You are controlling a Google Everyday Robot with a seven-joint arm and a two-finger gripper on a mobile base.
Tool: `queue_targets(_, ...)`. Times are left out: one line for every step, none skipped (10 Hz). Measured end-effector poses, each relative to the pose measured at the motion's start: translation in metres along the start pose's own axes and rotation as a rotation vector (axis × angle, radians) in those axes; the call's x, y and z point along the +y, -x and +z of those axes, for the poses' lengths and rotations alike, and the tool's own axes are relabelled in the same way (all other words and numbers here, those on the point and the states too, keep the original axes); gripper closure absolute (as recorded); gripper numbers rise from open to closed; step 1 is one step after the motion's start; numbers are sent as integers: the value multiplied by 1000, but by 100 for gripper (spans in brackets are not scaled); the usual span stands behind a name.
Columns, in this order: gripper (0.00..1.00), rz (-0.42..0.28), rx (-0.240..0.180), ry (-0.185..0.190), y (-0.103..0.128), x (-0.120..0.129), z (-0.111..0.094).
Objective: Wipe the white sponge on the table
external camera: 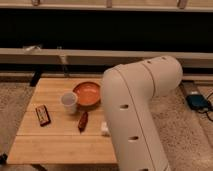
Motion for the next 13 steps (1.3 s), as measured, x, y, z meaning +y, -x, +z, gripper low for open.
queue_targets(100,-18,0,-4,2,5,0)
queue_targets(100,-21,1,-6,2,6,1)
queue_targets(100,-21,0,-4,2,7,0)
queue_targets(100,-21,0,-5,2,7,-1)
queue_targets(100,-22,0,-5,2,7,-1)
queue_targets(100,-42,-2,-9,4,13,-2)
queue_targets(100,-68,-4,-14,6,21,-3)
queue_targets(100,-93,-6,-17,9,31,-4)
queue_targets(100,-114,-8,-20,12,41,-5)
queue_targets(100,-127,-10,-22,13,45,-6)
queue_targets(100,-133,-10,-22,13,45,-6)
queue_targets(100,-142,-9,-25,13,46,-5)
queue_targets(100,-151,-9,-32,13,46,-6)
